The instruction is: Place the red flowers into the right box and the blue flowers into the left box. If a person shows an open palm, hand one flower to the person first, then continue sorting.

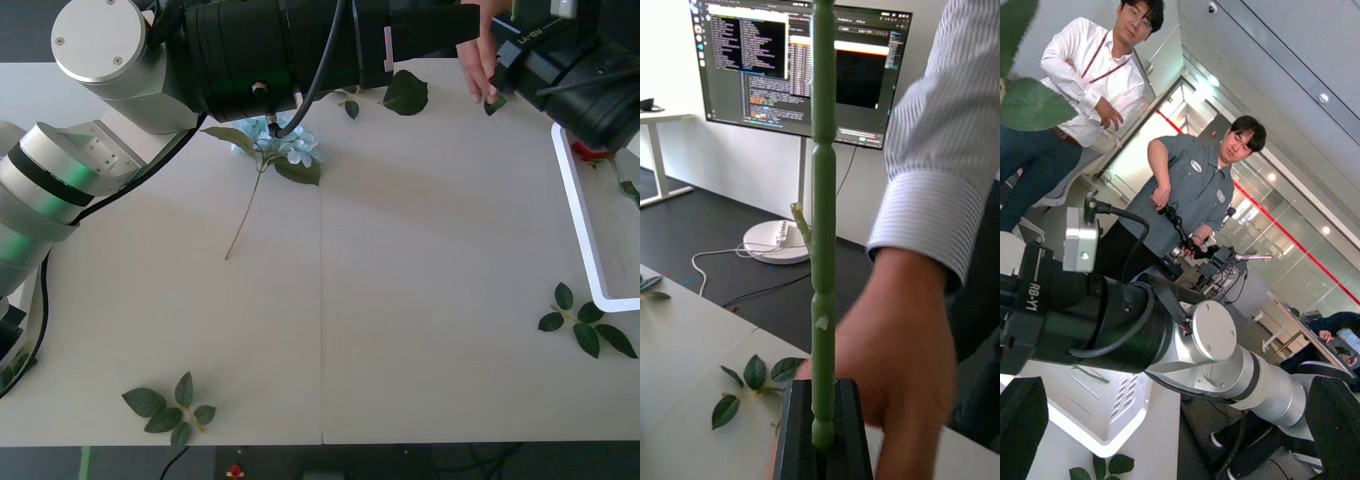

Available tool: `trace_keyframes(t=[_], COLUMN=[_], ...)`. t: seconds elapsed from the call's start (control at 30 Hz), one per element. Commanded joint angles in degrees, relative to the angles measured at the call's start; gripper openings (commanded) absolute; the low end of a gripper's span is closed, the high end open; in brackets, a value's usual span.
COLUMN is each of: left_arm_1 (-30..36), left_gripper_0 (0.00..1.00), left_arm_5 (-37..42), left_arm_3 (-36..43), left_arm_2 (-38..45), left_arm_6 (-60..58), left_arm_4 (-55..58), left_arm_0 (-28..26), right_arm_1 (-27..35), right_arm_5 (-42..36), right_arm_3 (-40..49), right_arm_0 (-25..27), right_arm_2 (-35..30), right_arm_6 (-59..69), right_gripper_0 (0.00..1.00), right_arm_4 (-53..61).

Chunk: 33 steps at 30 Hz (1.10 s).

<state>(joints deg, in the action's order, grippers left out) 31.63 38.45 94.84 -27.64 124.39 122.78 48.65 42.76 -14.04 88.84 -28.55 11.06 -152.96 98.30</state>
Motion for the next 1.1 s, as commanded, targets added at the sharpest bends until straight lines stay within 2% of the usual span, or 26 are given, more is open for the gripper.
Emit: trace_keyframes(t=[0.03,0.17,0.2,0.23,0.3,0.33,0.83,0.97,1.0,1.1], left_arm_1=[1.7,1.7,1.7,1.7,1.7,1.7,1.7,1.7,1.9,2.8], left_gripper_0=[1.00,1.00,1.00,1.00,1.00,1.00,1.00,1.00,1.00,1.00], left_arm_5=[-0.3,-0.3,-0.3,-0.3,-0.3,-0.3,-0.3,-0.3,0.0,0.2], left_arm_3=[2.0,2.0,2.0,2.0,2.0,2.0,2.0,2.0,1.3,1.2], left_arm_2=[-0.3,-0.3,-0.3,-0.3,-0.3,-0.3,-0.3,-0.3,-1.5,-1.3], left_arm_6=[4.9,4.9,4.9,4.9,4.9,4.9,4.9,4.9,4.9,5.5], left_arm_4=[0.6,0.6,0.6,0.6,0.6,0.6,0.6,0.6,0.5,1.2], left_arm_0=[2.9,2.9,2.9,2.9,2.9,2.9,2.9,2.9,1.1,0.7], right_arm_1=[-1.1,-1.1,-1.1,-1.1,-1.1,-1.1,-1.1,-0.7,-0.4,1.0], right_arm_5=[0.8,1.0,1.1,1.3,2.4,3.2,5.2,2.1,1.2,-5.8], right_arm_3=[0.4,0.4,0.4,0.5,0.4,0.5,1.2,1.3,1.3,1.2], right_arm_0=[-2.6,-2.6,-2.6,-2.6,-2.6,-2.6,-2.6,-2.6,-2.6,-2.5], right_arm_2=[-1.0,-0.5,-0.3,-0.2,0.7,1.3,2.6,2.3,2.1,-0.2], right_arm_6=[-2.0,-2.0,-2.0,-2.0,-2.0,-2.0,-2.0,-2.0,-2.0,-2.0], right_gripper_0=[0.00,0.00,0.03,0.30,0.97,1.00,1.00,1.00,1.00,1.00], right_arm_4=[-0.5,0.9,1.2,1.8,3.9,5.1,6.3,7.7,8.1,9.8])
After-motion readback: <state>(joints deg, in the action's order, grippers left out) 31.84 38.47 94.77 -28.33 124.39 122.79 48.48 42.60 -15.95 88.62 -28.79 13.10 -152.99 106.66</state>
